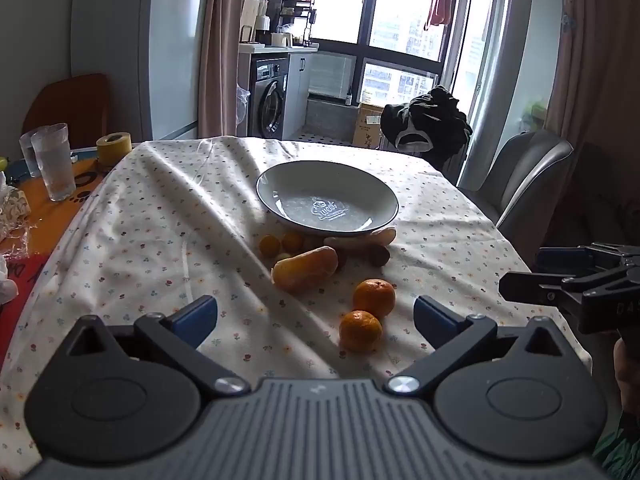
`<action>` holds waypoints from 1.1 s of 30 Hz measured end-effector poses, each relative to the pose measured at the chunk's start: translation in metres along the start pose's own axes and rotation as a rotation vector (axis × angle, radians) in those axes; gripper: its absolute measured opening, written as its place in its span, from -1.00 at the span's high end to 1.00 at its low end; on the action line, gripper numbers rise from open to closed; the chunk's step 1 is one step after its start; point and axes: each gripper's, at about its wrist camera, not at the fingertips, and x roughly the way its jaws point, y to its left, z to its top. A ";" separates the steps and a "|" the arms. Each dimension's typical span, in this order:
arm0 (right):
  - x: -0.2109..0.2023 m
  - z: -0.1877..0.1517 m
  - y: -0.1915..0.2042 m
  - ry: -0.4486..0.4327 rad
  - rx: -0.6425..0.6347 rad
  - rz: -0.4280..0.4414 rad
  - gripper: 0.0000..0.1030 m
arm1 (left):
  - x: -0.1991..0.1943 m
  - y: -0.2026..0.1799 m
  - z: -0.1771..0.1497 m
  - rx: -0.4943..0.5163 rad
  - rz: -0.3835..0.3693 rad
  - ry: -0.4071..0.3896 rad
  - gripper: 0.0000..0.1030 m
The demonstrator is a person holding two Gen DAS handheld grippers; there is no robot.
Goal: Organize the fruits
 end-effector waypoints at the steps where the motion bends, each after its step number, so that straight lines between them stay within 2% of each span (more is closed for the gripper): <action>1: -0.003 0.000 0.000 -0.002 -0.001 -0.001 -1.00 | -0.002 0.000 0.005 -0.006 0.000 0.009 -1.00; 33: -0.001 -0.001 -0.007 0.003 -0.013 -0.015 -1.00 | -0.001 -0.004 0.003 0.001 -0.004 0.009 -1.00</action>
